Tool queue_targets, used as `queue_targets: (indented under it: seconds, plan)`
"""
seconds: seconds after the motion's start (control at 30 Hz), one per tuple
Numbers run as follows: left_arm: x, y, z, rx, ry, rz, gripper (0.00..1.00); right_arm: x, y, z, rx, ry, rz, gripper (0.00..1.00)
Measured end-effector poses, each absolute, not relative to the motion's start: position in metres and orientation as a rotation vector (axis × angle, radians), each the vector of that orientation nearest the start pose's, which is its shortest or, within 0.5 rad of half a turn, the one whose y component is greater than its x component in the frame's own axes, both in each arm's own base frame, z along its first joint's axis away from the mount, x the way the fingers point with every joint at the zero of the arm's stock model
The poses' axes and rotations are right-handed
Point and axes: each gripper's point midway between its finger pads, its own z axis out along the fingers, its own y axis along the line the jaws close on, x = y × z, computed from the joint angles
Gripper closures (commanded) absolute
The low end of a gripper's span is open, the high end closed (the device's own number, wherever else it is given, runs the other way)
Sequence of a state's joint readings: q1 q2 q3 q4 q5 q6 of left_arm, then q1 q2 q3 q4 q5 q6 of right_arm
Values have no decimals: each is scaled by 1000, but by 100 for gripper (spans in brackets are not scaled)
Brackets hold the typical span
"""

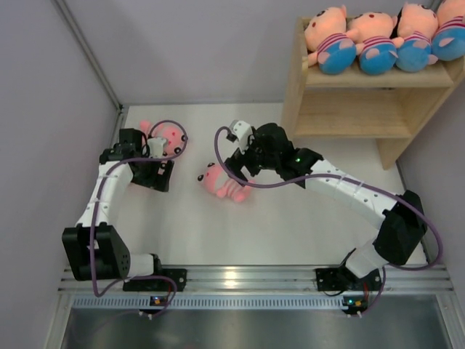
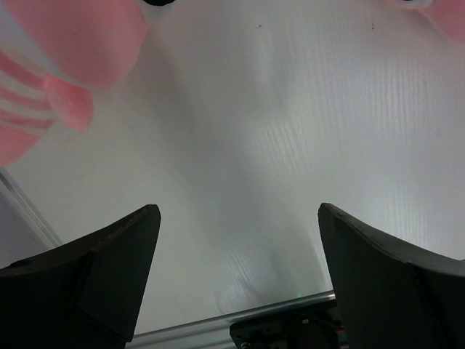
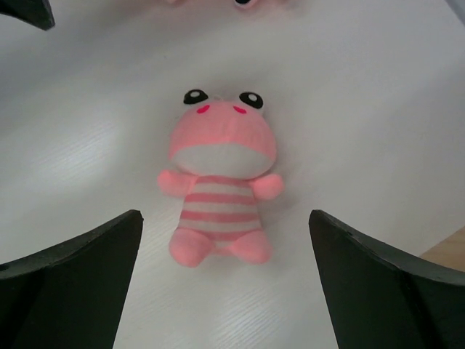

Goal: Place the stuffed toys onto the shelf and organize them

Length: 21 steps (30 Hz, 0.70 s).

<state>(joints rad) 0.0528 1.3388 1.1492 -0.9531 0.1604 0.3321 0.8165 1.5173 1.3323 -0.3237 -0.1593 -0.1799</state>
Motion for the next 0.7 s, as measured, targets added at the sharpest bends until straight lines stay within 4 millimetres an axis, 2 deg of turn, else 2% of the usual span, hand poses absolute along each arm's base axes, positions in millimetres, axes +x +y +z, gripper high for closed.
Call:
queue_targets:
  seconds: [0.2, 0.33, 0.47, 0.6, 0.7]
  plan:
    - [282, 6, 135, 403, 2663, -81, 5, 292, 330, 190, -1035, 1956, 510, 4]
    - [282, 6, 130, 403, 2663, -80, 5, 280, 325, 158, -1004, 2040, 533, 5]
    - [276, 6, 119, 403, 2691, -80, 5, 274, 327, 139, -981, 2071, 573, 5]
    - [274, 6, 118, 403, 2692, -79, 5, 283, 334, 118, -968, 2102, 555, 6]
    - [274, 6, 119, 404, 2683, -76, 5, 295, 340, 86, -963, 2158, 511, 7]
